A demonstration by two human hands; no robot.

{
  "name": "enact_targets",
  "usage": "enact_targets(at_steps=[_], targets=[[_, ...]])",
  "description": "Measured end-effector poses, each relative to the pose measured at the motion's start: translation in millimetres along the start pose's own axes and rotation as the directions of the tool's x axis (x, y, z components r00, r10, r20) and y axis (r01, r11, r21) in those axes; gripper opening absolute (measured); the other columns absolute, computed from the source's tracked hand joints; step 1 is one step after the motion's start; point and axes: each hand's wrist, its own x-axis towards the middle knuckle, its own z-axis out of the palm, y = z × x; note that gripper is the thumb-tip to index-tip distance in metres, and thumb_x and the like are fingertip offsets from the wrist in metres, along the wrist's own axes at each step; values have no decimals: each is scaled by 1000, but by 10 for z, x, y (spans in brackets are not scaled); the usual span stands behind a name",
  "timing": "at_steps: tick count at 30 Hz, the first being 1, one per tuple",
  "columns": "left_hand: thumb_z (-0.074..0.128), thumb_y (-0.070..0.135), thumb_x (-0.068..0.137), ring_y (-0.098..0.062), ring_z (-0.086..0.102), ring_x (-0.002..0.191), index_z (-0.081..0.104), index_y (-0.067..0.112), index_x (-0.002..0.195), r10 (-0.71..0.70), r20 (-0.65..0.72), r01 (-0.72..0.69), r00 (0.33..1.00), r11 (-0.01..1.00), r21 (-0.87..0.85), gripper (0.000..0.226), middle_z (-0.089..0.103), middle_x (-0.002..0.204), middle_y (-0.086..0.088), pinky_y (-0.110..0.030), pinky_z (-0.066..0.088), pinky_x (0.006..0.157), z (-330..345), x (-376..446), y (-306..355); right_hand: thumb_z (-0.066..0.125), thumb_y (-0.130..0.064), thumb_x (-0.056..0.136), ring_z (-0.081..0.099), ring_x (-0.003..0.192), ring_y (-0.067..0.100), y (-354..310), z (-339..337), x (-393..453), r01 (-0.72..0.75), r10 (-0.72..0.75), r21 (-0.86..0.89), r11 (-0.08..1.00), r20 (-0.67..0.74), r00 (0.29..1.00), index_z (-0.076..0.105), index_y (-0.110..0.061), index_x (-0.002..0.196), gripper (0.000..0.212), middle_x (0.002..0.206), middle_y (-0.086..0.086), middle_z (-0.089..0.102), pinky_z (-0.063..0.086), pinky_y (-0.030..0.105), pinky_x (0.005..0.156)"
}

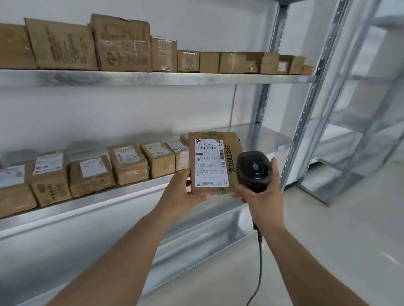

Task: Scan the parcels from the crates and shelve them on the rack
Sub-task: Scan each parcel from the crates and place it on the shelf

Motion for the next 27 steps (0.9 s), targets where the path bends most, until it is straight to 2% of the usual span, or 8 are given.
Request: enact_targets(at_steps=[3,6,9,11,13,16,19,27], targets=[[79,16,78,4,54,93,53,32,114,18,38,-19,999,1000,20,48,52,97,31,-10,38,75,324,251,144,79,-13,80,61,113,23,119,-264,287,-26,26,-12,1000,-13,1000,14,-35,156,102,108,-19,54,54,44,96],[79,18,79,0,55,99,52,27,125,20,82,-23,996,999,37,54,56,104,24,-11,39,76,592,472,221,78,-14,80,65,106,27,284,-458,546,-61,61,-8,998,-52,997,14,-36,156,102,118,-9,59,59,29,77],[77,15,80,-8,58,105,44,28,136,10,108,-16,994,999,49,67,56,114,17,-3,41,67,792,679,243,79,-20,77,68,101,32,420,-570,762,-77,74,-37,996,-82,994,15,-41,155,103,122,-7,59,58,44,85],[78,19,80,-10,57,111,37,27,140,-19,106,15,994,999,41,73,57,120,13,-8,42,78,909,838,227,80,-22,77,67,103,33,495,-624,909,-86,82,-43,995,-88,993,14,-42,155,104,126,-6,59,57,48,89],[78,22,80,-12,54,116,34,24,140,-37,109,32,993,999,43,75,57,128,10,-25,45,95,1034,1010,210,80,-21,77,66,106,33,558,-679,1070,-87,82,-50,995,-92,992,13,-40,155,104,134,-3,58,56,47,90],[76,23,82,-11,53,118,35,24,138,-31,123,27,992,999,36,69,57,126,11,-32,43,100,1214,1264,178,78,-15,78,66,104,29,656,-733,1345,-82,76,-58,995,-95,993,13,-40,155,104,137,-5,54,58,45,87],[75,22,83,-8,52,113,39,24,136,-9,133,6,991,1000,21,64,54,116,17,-28,40,97,1317,1571,126,75,-9,79,68,98,26,761,-709,1662,-86,79,-73,994,-96,992,13,-41,155,103,127,-9,54,59,44,84],[76,13,79,2,57,96,54,19,127,83,126,-92,989,993,68,53,63,121,7,0,42,76,1432,2521,-132,75,-6,79,67,85,21,1041,-429,2565,-92,85,-98,991,-69,994,15,-38,156,103,124,-8,54,59,40,72]])
